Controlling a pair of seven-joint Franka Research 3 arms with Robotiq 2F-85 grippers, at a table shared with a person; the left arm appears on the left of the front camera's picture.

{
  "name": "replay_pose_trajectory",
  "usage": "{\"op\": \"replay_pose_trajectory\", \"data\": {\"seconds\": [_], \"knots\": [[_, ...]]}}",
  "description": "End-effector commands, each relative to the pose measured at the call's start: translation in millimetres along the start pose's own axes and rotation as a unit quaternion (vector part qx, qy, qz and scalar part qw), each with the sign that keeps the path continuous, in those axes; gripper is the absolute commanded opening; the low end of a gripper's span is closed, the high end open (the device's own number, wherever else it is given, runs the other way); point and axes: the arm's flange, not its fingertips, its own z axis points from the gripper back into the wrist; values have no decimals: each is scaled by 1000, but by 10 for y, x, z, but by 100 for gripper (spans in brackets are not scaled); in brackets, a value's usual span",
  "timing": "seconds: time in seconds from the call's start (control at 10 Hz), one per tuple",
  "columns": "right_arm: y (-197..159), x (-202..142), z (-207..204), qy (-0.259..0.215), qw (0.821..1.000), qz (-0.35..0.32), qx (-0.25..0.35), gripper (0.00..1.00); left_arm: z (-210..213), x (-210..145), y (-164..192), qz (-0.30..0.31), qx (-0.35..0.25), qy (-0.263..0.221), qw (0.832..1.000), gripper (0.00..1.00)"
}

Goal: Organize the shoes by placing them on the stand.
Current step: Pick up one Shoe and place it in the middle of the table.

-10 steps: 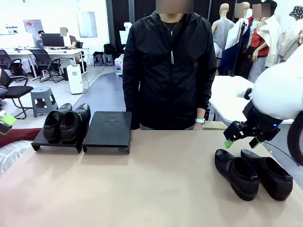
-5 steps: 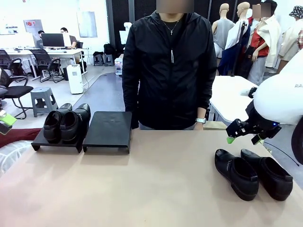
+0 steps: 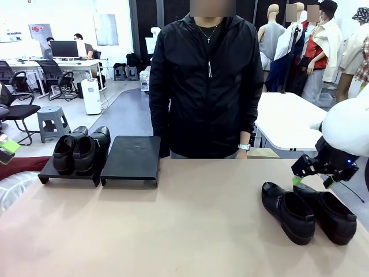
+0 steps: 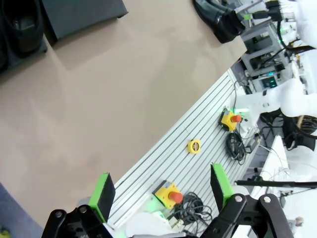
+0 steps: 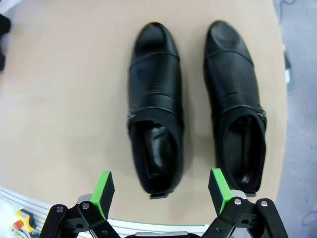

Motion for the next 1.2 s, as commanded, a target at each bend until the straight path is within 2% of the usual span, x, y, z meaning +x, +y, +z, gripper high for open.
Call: {"op": "replay_pose_trajectory", "data": {"seconds": [0.0, 0.5, 0.8, 1.0, 1.1], "knots": [[-37, 58, -270, 12, 1000, -7, -21, 100, 23, 10, -20, 5, -4, 3, 1000, 100], [-235, 106, -987, 71, 996, -46, -42, 100, 23, 10, -20, 5, -4, 3, 1000, 100], [-297, 111, -1176, 90, 993, -58, -44, 100, 23, 10, -20, 5, -4, 3, 1000, 100], [-316, 118, -1240, 87, 992, -68, -54, 100, 23, 10, -20, 5, -4, 3, 1000, 100], [-310, 123, -1227, 88, 992, -68, -55, 40, 23, 10, -20, 5, -4, 3, 1000, 100]]}}
